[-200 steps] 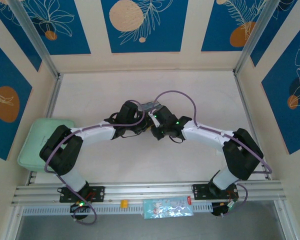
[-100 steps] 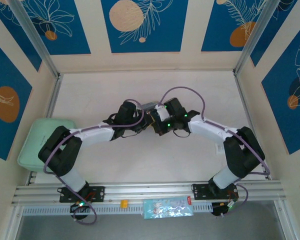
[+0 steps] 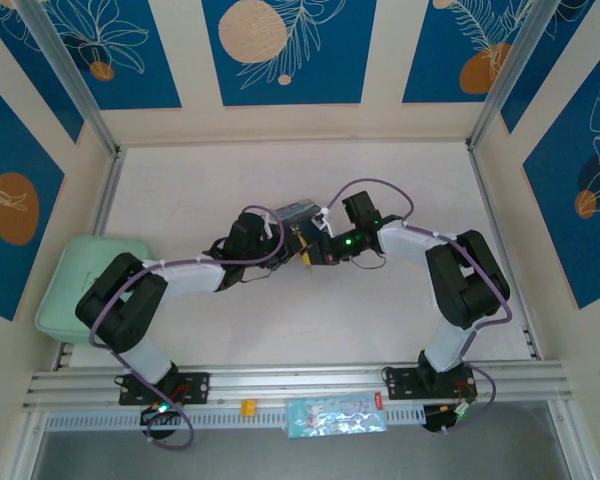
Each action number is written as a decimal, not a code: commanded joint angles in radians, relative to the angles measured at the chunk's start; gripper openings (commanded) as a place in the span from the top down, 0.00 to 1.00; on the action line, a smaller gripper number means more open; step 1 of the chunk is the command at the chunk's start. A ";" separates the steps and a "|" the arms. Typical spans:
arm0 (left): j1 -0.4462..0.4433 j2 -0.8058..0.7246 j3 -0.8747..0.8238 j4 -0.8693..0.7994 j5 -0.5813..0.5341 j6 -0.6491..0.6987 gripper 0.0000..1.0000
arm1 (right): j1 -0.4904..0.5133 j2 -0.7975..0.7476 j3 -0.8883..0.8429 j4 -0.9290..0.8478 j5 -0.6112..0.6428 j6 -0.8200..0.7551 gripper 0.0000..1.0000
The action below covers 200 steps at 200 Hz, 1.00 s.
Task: Unlock the padlock with the key
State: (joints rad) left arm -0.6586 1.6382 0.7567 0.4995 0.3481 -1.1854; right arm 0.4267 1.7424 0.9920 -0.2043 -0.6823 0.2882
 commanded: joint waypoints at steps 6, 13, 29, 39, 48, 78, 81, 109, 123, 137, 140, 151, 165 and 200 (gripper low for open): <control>-0.017 0.038 -0.052 0.265 0.141 0.053 1.00 | -0.043 0.036 -0.001 0.149 -0.210 0.119 1.00; -0.016 0.047 -0.062 0.289 0.142 0.053 1.00 | -0.046 0.041 -0.002 0.150 -0.208 0.119 1.00; -0.017 0.066 -0.072 0.310 0.144 0.047 1.00 | -0.048 0.037 -0.006 0.144 -0.189 0.114 1.00; -0.018 0.070 -0.075 0.310 0.139 0.045 1.00 | -0.048 0.025 -0.009 0.135 -0.165 0.108 1.00; -0.016 0.072 -0.077 0.304 0.130 0.047 1.00 | -0.048 0.009 -0.012 0.127 -0.140 0.105 0.96; -0.016 0.048 -0.064 0.163 0.056 0.098 1.00 | -0.048 -0.053 -0.031 0.099 -0.059 0.085 0.65; -0.015 0.044 -0.062 0.142 0.045 0.105 1.00 | -0.048 -0.061 -0.034 0.096 -0.052 0.085 0.62; -0.016 0.024 -0.053 0.021 -0.038 0.154 1.00 | -0.048 -0.148 -0.081 0.070 0.034 0.069 0.52; -0.016 0.024 -0.050 -0.019 -0.066 0.167 1.00 | -0.052 -0.200 -0.109 0.054 0.085 0.063 0.49; -0.018 0.030 -0.048 -0.050 -0.081 0.183 1.00 | -0.057 -0.247 -0.134 0.037 0.132 0.062 0.47; -0.018 0.031 -0.049 -0.055 -0.083 0.184 1.00 | -0.058 -0.256 -0.137 0.031 0.140 0.061 0.47; -0.018 0.033 -0.051 -0.073 -0.092 0.193 1.00 | -0.062 -0.286 -0.148 0.019 0.167 0.058 0.47; -0.018 0.035 -0.054 -0.095 -0.103 0.209 1.00 | -0.063 -0.316 -0.159 0.006 0.198 0.058 0.47; -0.027 0.061 -0.060 -0.130 -0.096 0.205 0.99 | -0.060 -0.358 -0.159 -0.001 0.266 0.062 0.47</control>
State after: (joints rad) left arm -0.6727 1.6886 0.6964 0.3943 0.2584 -1.0077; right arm 0.3676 1.4223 0.8455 -0.1753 -0.4831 0.3630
